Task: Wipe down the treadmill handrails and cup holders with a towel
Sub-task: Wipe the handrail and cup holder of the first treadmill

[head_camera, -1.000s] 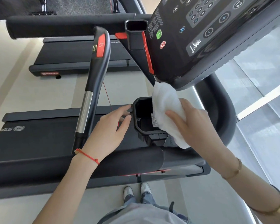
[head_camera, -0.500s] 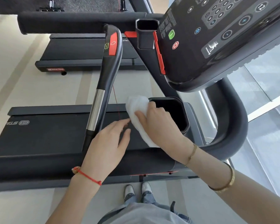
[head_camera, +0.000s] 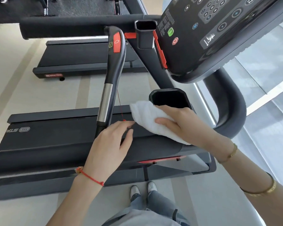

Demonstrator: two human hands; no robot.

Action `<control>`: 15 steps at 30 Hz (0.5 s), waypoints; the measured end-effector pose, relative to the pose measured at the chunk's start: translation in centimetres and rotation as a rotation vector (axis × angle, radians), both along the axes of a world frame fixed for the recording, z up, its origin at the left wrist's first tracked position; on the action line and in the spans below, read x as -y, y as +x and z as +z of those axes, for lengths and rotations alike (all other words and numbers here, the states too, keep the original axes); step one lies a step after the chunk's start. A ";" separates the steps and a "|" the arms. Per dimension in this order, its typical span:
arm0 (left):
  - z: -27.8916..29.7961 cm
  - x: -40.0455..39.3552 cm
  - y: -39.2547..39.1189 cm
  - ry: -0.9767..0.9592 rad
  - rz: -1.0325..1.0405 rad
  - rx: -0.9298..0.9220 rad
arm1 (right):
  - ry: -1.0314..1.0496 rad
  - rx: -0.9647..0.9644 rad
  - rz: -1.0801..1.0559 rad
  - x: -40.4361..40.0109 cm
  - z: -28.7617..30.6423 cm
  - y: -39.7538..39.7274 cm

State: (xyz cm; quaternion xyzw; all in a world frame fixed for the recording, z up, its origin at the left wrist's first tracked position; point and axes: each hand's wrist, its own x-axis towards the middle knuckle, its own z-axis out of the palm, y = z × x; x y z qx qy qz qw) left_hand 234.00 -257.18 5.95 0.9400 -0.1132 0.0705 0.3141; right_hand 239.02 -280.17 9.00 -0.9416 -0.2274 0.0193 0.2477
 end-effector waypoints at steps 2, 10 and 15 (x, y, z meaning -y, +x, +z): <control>-0.1 -0.3 -0.6 0.022 -0.003 0.021 | 0.014 -0.012 0.060 0.8 -0.3 -1.0; -1.6 -1.2 -2.3 0.053 -0.024 0.165 | -0.014 0.006 0.136 2.9 -0.9 -4.8; -2.3 -1.6 -3.5 0.130 0.004 0.230 | -0.100 0.299 0.157 0.9 -2.4 -6.5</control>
